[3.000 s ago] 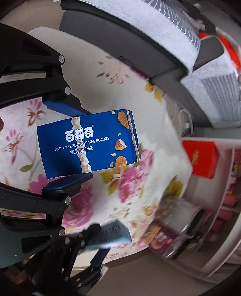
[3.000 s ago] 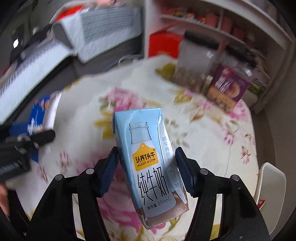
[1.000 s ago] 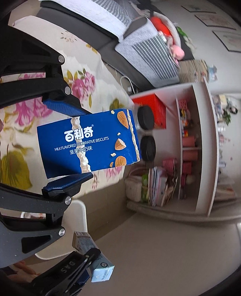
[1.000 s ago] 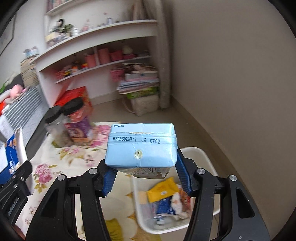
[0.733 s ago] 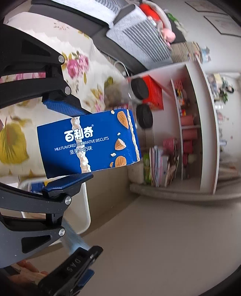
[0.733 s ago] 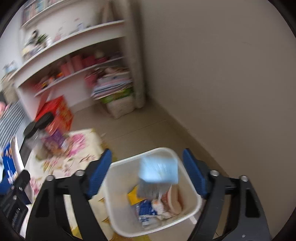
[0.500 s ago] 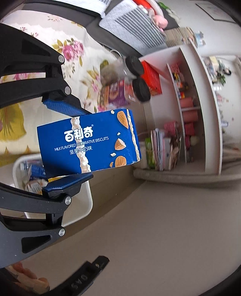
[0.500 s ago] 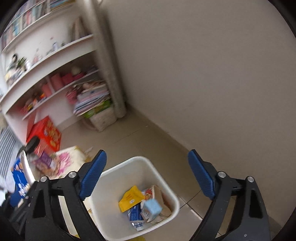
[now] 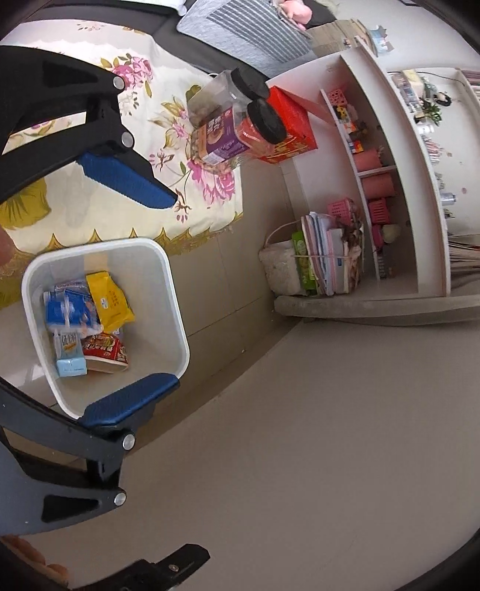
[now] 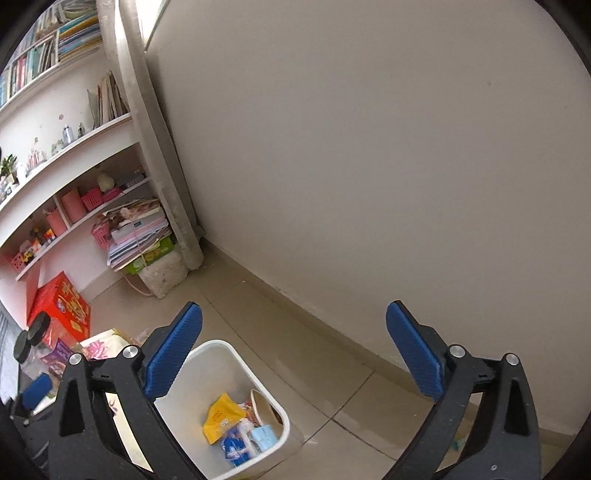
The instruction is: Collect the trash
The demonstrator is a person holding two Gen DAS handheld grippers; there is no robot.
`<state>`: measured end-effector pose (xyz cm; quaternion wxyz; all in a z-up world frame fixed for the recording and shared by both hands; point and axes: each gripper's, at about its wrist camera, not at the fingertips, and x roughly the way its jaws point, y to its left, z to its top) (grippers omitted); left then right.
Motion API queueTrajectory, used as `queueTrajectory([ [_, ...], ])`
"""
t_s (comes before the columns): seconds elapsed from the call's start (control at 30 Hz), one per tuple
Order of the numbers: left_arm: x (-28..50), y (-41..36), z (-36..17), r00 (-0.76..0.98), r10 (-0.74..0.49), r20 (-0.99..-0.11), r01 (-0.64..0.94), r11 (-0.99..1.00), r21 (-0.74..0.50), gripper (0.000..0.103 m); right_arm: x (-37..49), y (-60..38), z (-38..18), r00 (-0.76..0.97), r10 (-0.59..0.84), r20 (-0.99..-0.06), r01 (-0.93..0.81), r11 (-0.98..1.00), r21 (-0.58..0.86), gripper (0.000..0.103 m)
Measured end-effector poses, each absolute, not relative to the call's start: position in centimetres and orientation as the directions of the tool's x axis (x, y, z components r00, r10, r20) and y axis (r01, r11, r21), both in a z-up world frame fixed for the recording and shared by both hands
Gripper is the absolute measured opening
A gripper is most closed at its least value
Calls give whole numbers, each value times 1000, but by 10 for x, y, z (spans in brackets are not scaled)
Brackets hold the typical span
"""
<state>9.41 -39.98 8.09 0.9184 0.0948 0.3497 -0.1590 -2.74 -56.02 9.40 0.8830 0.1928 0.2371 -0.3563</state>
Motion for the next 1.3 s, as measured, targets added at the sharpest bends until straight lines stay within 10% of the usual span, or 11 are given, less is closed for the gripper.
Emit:
queueTrajectory([
  [0.53, -7, -226, 151, 903, -131, -408, 192, 975, 110, 96, -65, -421, 136, 782, -505, -367, 590, 790, 170, 96],
  [1.3, 3, -77, 96, 867, 2, -499, 24, 999, 46, 96, -37, -270, 92, 855, -354, -379, 385, 923, 5, 96],
])
